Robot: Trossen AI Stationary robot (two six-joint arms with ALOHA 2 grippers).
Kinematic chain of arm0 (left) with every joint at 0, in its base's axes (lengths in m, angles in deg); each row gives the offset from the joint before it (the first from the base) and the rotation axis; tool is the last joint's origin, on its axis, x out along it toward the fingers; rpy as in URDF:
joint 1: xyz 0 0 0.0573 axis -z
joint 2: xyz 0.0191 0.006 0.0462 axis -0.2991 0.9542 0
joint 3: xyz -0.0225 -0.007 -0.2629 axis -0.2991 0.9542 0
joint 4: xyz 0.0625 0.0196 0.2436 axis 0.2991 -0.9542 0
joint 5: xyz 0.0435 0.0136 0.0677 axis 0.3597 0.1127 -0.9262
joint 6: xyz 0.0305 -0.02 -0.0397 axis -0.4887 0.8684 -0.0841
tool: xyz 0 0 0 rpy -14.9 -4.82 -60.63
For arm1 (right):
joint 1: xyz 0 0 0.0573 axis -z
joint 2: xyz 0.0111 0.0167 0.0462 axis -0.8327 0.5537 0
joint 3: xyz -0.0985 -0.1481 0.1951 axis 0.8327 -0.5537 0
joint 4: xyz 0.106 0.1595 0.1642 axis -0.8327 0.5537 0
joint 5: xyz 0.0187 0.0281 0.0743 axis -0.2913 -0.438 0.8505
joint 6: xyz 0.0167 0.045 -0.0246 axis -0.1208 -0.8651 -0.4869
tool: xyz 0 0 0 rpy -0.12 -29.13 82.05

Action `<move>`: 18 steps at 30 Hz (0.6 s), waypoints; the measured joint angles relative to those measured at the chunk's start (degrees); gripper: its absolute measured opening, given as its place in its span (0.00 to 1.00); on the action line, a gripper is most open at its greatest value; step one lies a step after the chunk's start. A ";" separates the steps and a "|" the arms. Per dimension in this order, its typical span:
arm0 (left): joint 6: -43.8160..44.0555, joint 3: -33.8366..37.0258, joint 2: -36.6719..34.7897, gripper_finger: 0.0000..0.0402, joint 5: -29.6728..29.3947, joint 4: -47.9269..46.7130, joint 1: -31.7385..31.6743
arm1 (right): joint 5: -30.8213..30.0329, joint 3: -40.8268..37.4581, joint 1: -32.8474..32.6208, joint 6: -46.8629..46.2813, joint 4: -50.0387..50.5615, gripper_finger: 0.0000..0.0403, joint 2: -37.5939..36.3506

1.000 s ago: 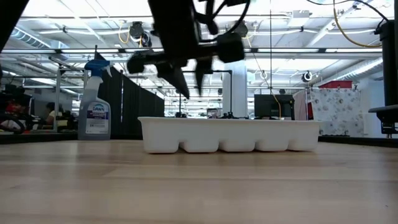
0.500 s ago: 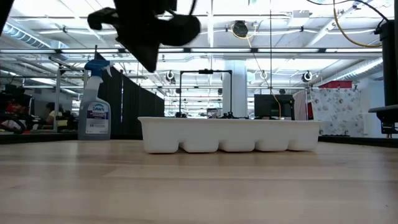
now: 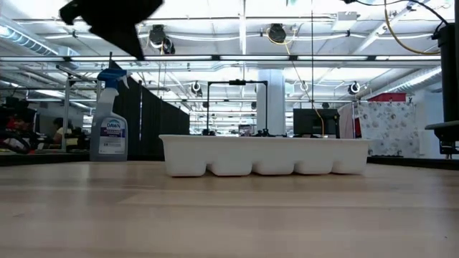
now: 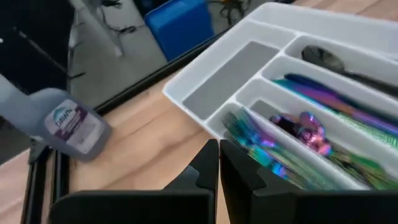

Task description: Sort silverware

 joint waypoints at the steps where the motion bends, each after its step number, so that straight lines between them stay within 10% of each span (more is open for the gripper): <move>1: -0.28 2.44 -1.97 0.00 -1.03 2.00 0.92 | -0.77 0.00 -0.01 -1.34 0.78 0.00 -0.01; 18: -8.51 31.59 -29.75 0.00 -6.02 26.98 22.76 | -15.23 -5.02 -9.30 -23.16 10.94 0.00 -9.05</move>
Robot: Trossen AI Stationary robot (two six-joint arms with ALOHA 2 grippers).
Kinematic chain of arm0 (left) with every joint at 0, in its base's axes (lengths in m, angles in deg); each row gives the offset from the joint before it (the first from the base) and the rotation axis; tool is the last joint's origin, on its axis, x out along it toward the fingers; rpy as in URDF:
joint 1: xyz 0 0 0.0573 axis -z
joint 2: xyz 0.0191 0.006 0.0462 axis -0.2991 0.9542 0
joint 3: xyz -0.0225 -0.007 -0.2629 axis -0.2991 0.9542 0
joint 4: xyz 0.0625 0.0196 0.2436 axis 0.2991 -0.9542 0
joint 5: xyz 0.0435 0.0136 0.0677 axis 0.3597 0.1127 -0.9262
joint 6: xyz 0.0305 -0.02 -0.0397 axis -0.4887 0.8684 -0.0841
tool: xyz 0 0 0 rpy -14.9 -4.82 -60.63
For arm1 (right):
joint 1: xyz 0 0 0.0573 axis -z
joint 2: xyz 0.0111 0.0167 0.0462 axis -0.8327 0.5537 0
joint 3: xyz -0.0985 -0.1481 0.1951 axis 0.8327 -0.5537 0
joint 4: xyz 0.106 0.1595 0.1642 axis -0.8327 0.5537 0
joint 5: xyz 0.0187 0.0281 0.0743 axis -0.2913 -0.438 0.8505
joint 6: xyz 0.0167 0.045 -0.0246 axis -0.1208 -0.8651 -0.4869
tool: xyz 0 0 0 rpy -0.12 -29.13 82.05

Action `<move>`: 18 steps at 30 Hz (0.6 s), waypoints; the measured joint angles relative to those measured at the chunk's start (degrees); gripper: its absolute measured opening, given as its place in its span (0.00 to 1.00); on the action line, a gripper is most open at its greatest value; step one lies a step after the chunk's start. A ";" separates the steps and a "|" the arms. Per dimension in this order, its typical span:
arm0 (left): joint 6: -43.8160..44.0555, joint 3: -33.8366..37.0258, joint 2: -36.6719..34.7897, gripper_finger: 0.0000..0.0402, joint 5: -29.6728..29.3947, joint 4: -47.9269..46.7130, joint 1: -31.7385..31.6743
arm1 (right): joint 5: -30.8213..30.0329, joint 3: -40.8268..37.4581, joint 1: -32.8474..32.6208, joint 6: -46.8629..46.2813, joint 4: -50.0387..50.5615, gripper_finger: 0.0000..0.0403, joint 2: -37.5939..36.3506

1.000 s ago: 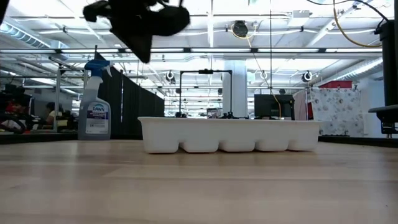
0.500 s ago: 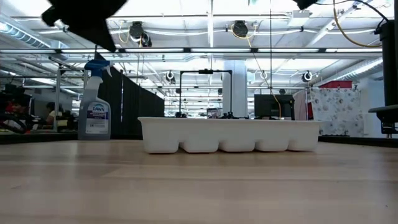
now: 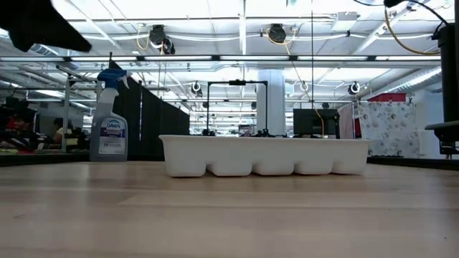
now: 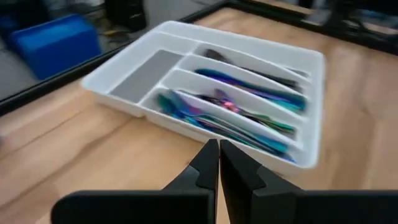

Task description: Sort silverware

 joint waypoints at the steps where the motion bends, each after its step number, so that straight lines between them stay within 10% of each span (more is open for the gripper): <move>1: -1.73 1.37 -1.18 0.00 -0.69 2.09 1.27 | -2.03 -1.88 -1.13 -1.91 -1.01 0.00 -1.78; 18: -26.07 21.14 -20.71 0.00 0.10 29.83 3.18 | -12.70 -32.24 -3.98 -0.86 -43.35 0.00 -13.13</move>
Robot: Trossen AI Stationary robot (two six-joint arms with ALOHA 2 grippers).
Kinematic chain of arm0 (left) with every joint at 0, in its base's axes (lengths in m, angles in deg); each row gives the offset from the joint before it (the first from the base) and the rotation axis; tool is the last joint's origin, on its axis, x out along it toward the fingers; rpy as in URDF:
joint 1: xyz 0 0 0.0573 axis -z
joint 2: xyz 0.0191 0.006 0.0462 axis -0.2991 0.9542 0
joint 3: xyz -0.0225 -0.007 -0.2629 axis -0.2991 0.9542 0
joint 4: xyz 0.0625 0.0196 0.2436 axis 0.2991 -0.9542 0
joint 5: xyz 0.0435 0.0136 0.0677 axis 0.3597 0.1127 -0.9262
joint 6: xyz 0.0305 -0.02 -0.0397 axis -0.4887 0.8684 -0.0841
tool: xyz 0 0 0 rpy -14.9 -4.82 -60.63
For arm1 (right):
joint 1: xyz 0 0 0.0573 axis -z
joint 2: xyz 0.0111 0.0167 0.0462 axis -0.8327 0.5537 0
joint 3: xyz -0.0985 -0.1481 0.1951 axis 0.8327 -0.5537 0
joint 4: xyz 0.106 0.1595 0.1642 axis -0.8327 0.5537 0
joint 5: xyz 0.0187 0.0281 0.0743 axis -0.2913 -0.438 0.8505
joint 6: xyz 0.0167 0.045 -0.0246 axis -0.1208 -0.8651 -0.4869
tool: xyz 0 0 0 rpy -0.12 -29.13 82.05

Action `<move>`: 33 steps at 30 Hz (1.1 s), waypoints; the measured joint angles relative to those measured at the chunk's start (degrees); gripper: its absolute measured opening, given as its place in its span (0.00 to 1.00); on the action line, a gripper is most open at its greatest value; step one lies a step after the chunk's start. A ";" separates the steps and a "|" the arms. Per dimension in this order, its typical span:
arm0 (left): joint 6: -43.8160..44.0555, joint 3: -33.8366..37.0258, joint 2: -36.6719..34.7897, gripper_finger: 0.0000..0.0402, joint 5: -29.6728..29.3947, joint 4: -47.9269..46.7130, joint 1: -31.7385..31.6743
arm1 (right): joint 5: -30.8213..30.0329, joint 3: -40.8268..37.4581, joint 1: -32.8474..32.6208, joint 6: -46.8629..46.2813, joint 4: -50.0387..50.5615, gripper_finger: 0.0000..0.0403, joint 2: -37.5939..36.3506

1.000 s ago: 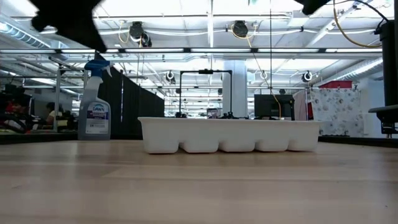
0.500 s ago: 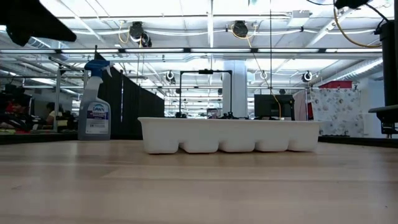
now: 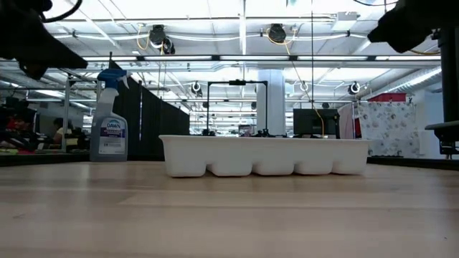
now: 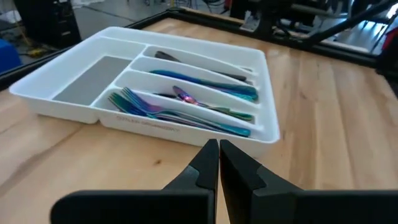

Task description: Sort silverware

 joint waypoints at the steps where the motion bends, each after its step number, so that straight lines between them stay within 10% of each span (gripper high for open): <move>1: -2.03 0.72 -1.48 0.00 0.01 1.32 -0.45 | -0.41 -0.26 0.55 1.05 -0.58 0.00 0.02; 18: -41.44 6.76 -18.73 0.00 22.96 24.25 -19.82 | 23.74 -0.47 22.16 21.46 -13.78 0.00 0.02; 33: -46.63 21.69 -18.80 0.00 55.12 49.13 -46.37 | 40.12 -0.49 30.66 25.65 -17.11 0.00 3.43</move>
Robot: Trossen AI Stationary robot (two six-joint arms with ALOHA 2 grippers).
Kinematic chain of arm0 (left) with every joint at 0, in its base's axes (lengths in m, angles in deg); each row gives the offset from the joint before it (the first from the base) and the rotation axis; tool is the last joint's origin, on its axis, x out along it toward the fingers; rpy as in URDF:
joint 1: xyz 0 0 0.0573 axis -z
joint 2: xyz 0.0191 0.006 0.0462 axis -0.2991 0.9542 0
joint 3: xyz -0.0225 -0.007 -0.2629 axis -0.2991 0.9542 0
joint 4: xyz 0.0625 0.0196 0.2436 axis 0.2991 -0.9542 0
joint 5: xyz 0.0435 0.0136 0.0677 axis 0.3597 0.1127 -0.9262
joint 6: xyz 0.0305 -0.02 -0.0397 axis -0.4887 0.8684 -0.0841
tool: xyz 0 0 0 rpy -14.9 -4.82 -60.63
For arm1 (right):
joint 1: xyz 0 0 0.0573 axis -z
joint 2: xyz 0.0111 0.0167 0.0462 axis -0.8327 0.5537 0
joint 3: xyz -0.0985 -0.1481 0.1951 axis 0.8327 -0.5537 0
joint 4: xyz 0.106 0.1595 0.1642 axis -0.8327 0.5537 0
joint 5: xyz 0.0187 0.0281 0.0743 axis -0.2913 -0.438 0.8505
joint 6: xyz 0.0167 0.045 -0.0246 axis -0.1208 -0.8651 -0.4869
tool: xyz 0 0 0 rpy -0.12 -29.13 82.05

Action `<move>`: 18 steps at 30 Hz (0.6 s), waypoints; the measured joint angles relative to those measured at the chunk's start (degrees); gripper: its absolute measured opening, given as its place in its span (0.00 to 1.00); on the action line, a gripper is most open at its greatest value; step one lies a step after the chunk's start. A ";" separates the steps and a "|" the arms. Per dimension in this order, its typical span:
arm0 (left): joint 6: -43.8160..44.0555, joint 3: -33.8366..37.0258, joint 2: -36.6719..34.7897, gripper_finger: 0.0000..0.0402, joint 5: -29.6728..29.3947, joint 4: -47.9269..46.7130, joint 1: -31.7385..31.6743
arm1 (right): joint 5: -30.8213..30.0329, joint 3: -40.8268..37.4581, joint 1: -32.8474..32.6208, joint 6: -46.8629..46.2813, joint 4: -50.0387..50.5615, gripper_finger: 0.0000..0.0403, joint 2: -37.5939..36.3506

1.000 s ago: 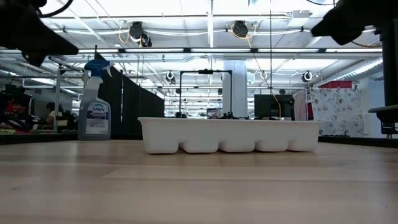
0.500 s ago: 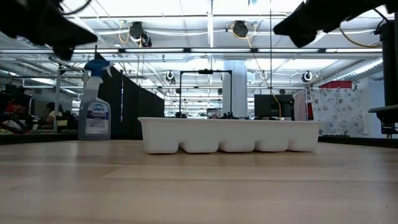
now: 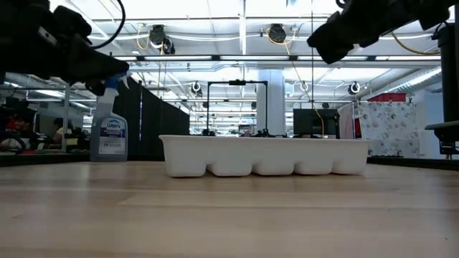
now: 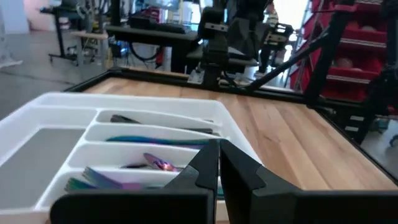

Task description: Sort silverware

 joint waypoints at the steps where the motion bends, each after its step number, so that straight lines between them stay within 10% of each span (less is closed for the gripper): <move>1: -0.77 0.00 -0.02 0.00 1.98 -0.13 -1.71 | 0.52 0.00 0.32 0.29 -0.39 0.00 0.65; 18: -1.25 0.02 -2.91 0.00 15.24 -6.81 -14.60 | 5.22 -1.60 8.58 0.01 -3.18 0.00 3.64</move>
